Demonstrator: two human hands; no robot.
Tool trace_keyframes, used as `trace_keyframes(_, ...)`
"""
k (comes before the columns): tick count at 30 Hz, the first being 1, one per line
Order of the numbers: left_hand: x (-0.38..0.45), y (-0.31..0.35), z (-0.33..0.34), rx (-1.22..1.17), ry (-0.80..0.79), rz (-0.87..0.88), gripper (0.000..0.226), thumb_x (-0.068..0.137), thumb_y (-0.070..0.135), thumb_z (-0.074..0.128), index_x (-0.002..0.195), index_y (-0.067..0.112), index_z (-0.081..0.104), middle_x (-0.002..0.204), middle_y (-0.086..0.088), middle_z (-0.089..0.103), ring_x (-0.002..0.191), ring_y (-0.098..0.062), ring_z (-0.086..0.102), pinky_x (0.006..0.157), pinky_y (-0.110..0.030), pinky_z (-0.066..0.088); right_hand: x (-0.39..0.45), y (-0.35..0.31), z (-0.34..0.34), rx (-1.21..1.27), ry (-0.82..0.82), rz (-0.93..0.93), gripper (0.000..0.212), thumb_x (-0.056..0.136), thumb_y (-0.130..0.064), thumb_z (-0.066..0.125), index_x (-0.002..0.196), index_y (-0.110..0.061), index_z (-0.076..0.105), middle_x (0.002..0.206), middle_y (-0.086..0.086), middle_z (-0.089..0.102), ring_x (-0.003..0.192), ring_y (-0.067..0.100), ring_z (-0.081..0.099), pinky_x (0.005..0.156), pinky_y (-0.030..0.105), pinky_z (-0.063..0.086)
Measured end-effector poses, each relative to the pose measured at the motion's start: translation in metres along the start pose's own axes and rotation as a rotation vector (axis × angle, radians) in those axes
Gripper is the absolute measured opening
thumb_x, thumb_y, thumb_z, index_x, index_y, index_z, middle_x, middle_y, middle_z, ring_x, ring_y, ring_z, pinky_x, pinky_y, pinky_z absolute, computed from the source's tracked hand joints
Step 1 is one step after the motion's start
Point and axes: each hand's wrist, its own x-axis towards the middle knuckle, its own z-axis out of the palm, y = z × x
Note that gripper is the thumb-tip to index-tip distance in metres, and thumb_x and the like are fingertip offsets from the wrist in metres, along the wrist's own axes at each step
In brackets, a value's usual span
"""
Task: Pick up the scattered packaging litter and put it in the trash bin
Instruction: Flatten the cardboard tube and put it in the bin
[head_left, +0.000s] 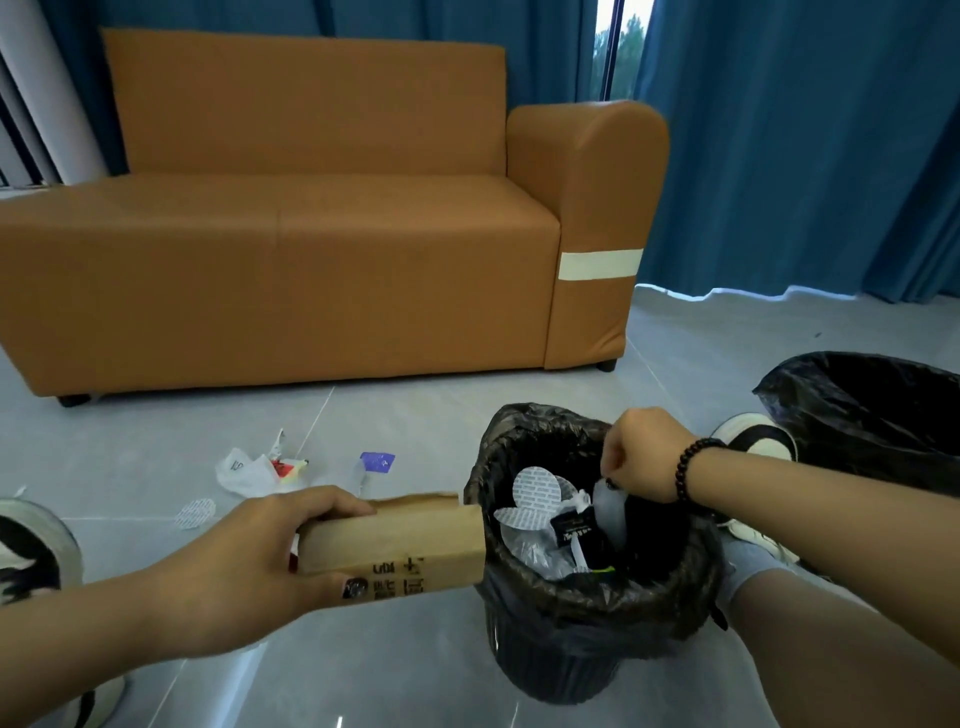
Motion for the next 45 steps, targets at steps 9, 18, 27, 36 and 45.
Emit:
trace_keyframes(9, -0.004, 0.028, -0.009, 0.022, 0.133, 0.101, 0.044, 0.075, 0.014, 0.076, 0.105, 0.044, 0.061, 0.107, 0.033, 0.059, 0.096, -0.001, 0.060, 0.071, -0.013, 0.050, -0.016, -0.009, -0.011, 0.079, -0.042, -0.129, 0.022, 0.090, -0.018, 0.055, 0.104, -0.018, 0.072, 0.101, -0.005, 0.071, 0.080, 0.004, 0.058, 0.076, 0.016, 0.048)
trace_keyframes(18, -0.011, 0.066, -0.020, -0.033, 0.526, 0.155, 0.044, 0.069, 0.022, 0.078, 0.096, 0.040, 0.049, 0.102, 0.021, 0.049, 0.091, -0.001, 0.055, 0.068, -0.017, 0.048, -0.072, -0.091, -0.076, 1.223, 0.016, -0.028, 0.021, 0.090, -0.026, 0.059, 0.091, -0.006, 0.066, 0.089, 0.011, 0.070, 0.082, 0.027, 0.071, 0.064, 0.031, 0.058)
trace_keyframes(27, -0.029, 0.086, 0.010, -0.118, 0.334, 0.440, 0.059, 0.071, 0.002, 0.079, 0.115, 0.029, 0.050, 0.120, 0.014, 0.045, 0.111, 0.002, 0.057, 0.089, -0.012, 0.048, -0.081, -0.143, -0.063, 1.403, -0.133, 0.046, 0.079, 0.071, -0.035, 0.076, 0.135, -0.030, 0.030, 0.110, 0.007, 0.059, 0.091, 0.026, 0.066, 0.078, 0.046, 0.058)
trace_keyframes(36, -0.033, 0.083, -0.006, -0.376, 0.427, 0.144, 0.049, 0.082, 0.009, 0.068, 0.114, 0.038, 0.044, 0.111, 0.011, 0.061, 0.092, -0.001, 0.066, 0.070, -0.013, 0.051, -0.066, -0.123, -0.067, 1.352, 0.138, 0.040, 0.067, 0.072, -0.013, 0.075, 0.131, -0.022, 0.044, 0.110, 0.005, 0.058, 0.091, 0.024, 0.064, 0.076, 0.044, 0.058)
trace_keyframes(45, -0.026, 0.062, -0.035, -0.458, 0.463, -0.128, 0.070, 0.071, 0.019, 0.079, 0.127, 0.037, 0.041, 0.117, 0.024, 0.049, 0.084, -0.016, 0.070, 0.088, -0.040, 0.053, -0.068, -0.115, -0.070, 1.228, 0.108, -0.254, 0.047, 0.075, -0.005, 0.071, 0.117, -0.022, 0.059, 0.092, 0.004, 0.072, 0.084, 0.018, 0.068, 0.073, 0.035, 0.058)
